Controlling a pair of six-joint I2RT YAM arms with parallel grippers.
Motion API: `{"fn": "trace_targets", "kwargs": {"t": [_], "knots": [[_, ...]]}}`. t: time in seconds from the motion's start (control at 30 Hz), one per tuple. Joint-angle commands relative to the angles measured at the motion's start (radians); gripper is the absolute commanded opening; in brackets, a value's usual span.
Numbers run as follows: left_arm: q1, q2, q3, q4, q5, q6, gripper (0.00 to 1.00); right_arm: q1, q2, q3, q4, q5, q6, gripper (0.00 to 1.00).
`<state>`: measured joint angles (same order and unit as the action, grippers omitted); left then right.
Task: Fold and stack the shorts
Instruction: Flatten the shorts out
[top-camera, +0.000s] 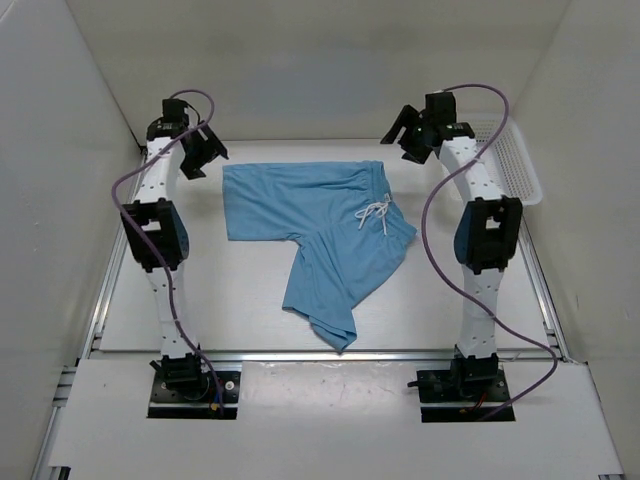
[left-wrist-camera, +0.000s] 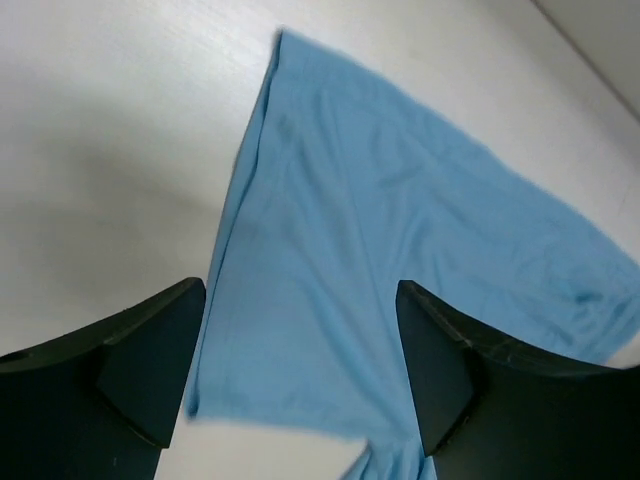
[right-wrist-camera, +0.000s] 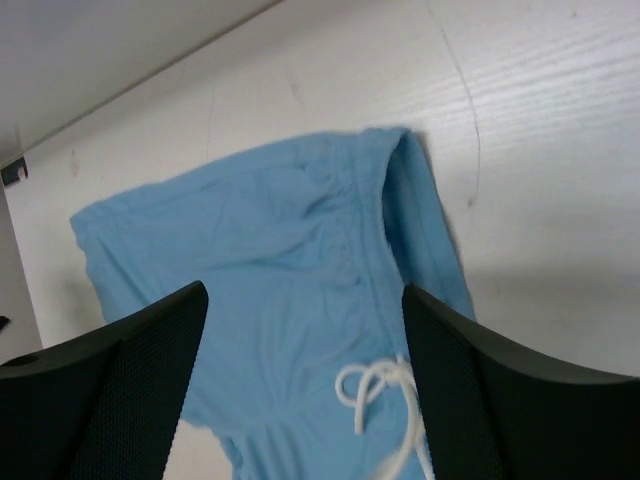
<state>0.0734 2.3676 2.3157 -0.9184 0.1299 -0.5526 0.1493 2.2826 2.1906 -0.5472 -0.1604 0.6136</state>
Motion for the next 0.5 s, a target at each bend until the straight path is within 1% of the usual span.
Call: {"fn": "trace_targets", "kwargs": {"t": [0.0, 0.03, 0.07, 0.1, 0.13, 0.17, 0.2, 0.23, 0.27, 0.3, 0.33, 0.37, 0.4, 0.43, 0.47], "knots": [[-0.05, -0.335, -0.171, 0.009, -0.067, 0.046, 0.86, 0.015, -0.271, -0.147, 0.039, -0.007, -0.037, 0.77], [-0.093, -0.435, -0.305, 0.009, -0.067, 0.055, 0.76, 0.025, -0.316, -0.211, 0.039, 0.021, -0.047, 0.71], [-0.119, -0.483, -0.375, 0.009, -0.067, 0.056, 0.5, 0.026, -0.36, -0.277, 0.039, 0.039, -0.048, 0.64], [-0.15, -0.525, -0.442, 0.009, -0.053, 0.042, 0.34, 0.026, -0.447, -0.424, 0.039, 0.053, -0.037, 0.46], [-0.22, -0.592, -0.508, 0.009, -0.053, 0.042, 0.23, 0.026, -0.49, -0.502, 0.05, 0.053, -0.028, 0.38], [-0.259, -0.619, -0.633, 0.021, -0.043, 0.027, 0.1, 0.026, -0.567, -0.654, 0.065, 0.064, -0.019, 0.24], [-0.3, -0.637, -0.692, 0.021, -0.042, 0.017, 0.1, 0.015, -0.602, -0.725, 0.066, 0.055, -0.008, 0.2], [-0.343, -0.666, -0.747, 0.021, -0.042, 0.017, 0.1, 0.015, -0.635, -0.791, 0.076, 0.038, 0.001, 0.2], [-0.428, -0.677, -0.848, 0.03, -0.042, -0.01, 0.1, 0.006, -0.687, -0.846, 0.076, 0.029, 0.002, 0.2], [-0.467, -0.686, -0.899, 0.039, -0.055, -0.029, 0.14, 0.006, -0.715, -0.949, 0.076, 0.028, 0.002, 0.25], [-0.503, -0.695, -0.947, 0.05, -0.065, -0.05, 0.2, 0.006, -0.742, -0.997, 0.076, 0.028, 0.002, 0.32], [-0.564, -0.708, -1.026, 0.079, -0.065, -0.081, 0.32, 0.006, -0.794, -1.044, 0.076, 0.028, 0.002, 0.42], [-0.59, -0.708, -1.056, 0.088, -0.056, -0.092, 0.48, 0.006, -0.819, -1.089, 0.076, 0.028, 0.002, 0.49], [-0.613, -0.708, -1.078, 0.089, -0.056, -0.105, 0.66, 0.006, -0.839, -1.171, 0.076, 0.028, 0.002, 0.6], [-0.635, -0.708, -1.099, 0.089, -0.068, -0.119, 0.9, 0.006, -0.866, -1.204, 0.076, 0.019, 0.002, 0.66]]}}
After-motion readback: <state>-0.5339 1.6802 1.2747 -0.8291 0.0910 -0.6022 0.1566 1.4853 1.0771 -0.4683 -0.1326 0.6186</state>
